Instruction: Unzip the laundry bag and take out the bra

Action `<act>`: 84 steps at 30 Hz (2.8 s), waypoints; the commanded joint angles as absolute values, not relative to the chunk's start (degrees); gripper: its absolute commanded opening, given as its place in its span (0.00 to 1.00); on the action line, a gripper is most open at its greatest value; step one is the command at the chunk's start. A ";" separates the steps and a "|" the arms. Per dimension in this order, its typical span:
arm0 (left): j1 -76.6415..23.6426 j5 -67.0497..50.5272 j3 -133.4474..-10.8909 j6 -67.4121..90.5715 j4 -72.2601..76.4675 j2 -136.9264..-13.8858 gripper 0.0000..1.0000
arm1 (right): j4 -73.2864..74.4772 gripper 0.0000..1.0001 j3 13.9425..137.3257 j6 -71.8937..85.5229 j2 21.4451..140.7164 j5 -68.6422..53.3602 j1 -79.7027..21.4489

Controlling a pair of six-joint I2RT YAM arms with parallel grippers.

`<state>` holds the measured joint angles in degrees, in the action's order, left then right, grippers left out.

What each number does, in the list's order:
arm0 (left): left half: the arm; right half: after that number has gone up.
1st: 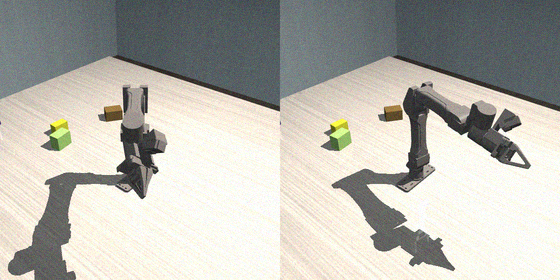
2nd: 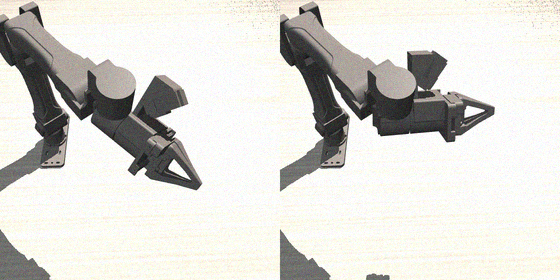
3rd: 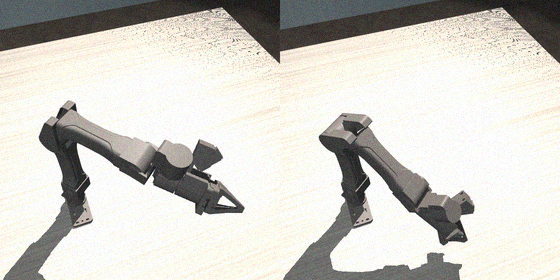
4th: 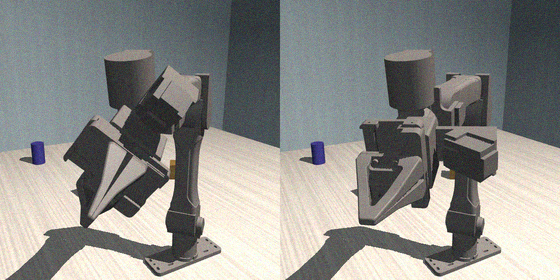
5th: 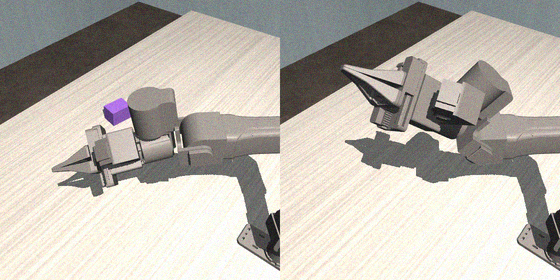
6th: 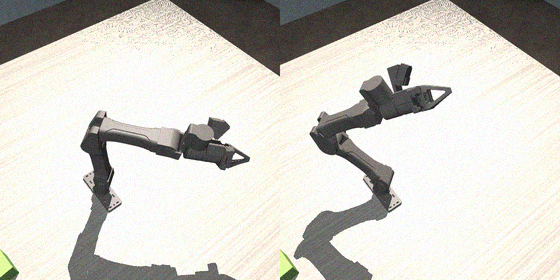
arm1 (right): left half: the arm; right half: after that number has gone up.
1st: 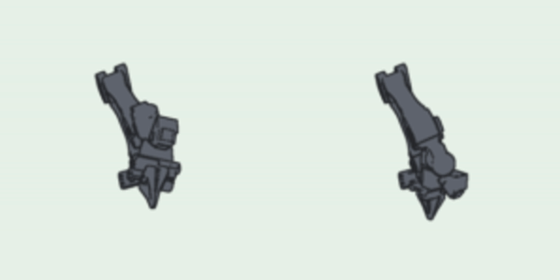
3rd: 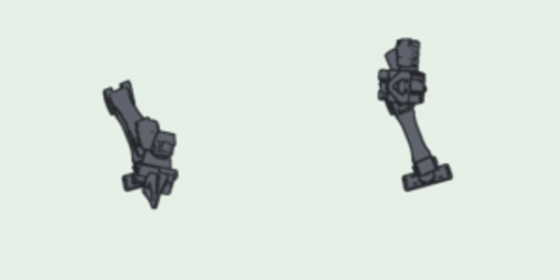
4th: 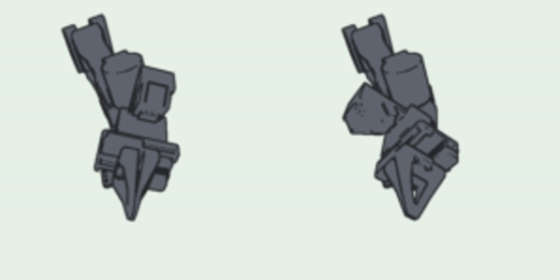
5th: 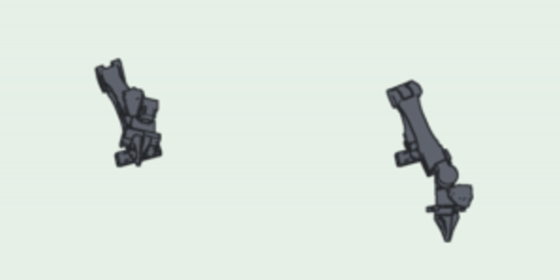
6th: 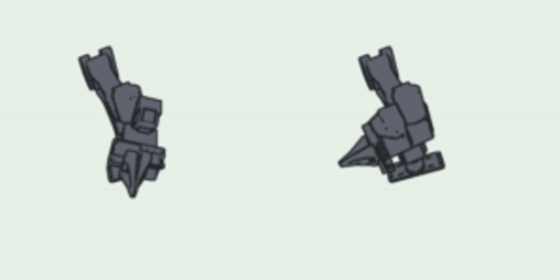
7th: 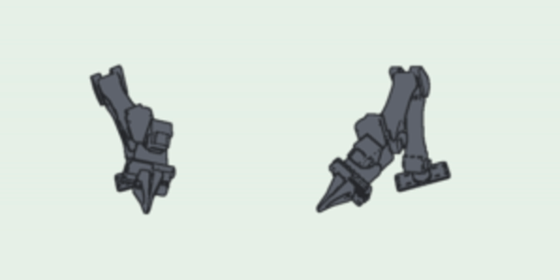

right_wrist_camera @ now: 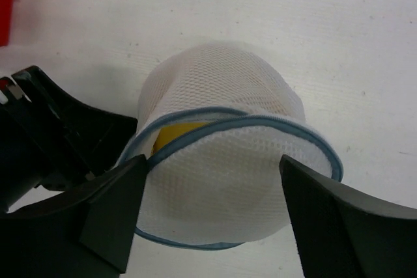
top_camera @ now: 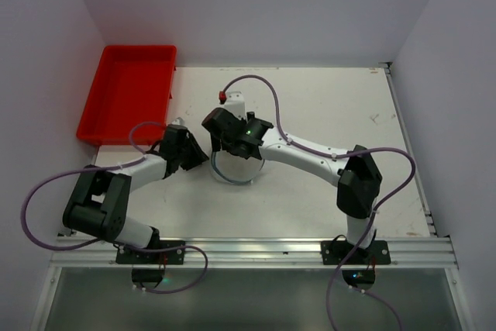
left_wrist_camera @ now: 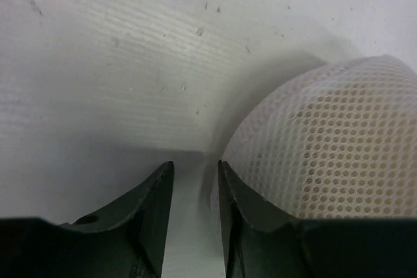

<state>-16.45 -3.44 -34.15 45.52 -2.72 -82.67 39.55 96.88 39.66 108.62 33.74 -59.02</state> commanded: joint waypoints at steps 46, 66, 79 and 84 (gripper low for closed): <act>-20.91 -33.85 -57.30 16.00 -12.91 -78.13 0.63 | 7.65 0.99 60.03 8.27 84.99 -36.12 -28.48; -25.14 -20.92 -60.99 16.26 -16.79 -86.31 0.01 | 6.68 0.82 60.47 6.15 89.21 -48.94 -29.79; -25.05 -18.90 -64.07 23.55 -17.31 -88.85 0.00 | 16.25 0.60 52.83 0.97 74.55 -55.11 -45.50; -25.05 -19.34 -64.16 26.10 -16.61 -88.77 0.00 | 21.01 0.56 48.53 1.05 75.50 -50.01 -49.22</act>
<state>-24.88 -19.46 -61.71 23.16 -17.08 -88.62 16.78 51.81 2.07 74.72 -52.64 -49.01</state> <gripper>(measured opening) 0.015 0.571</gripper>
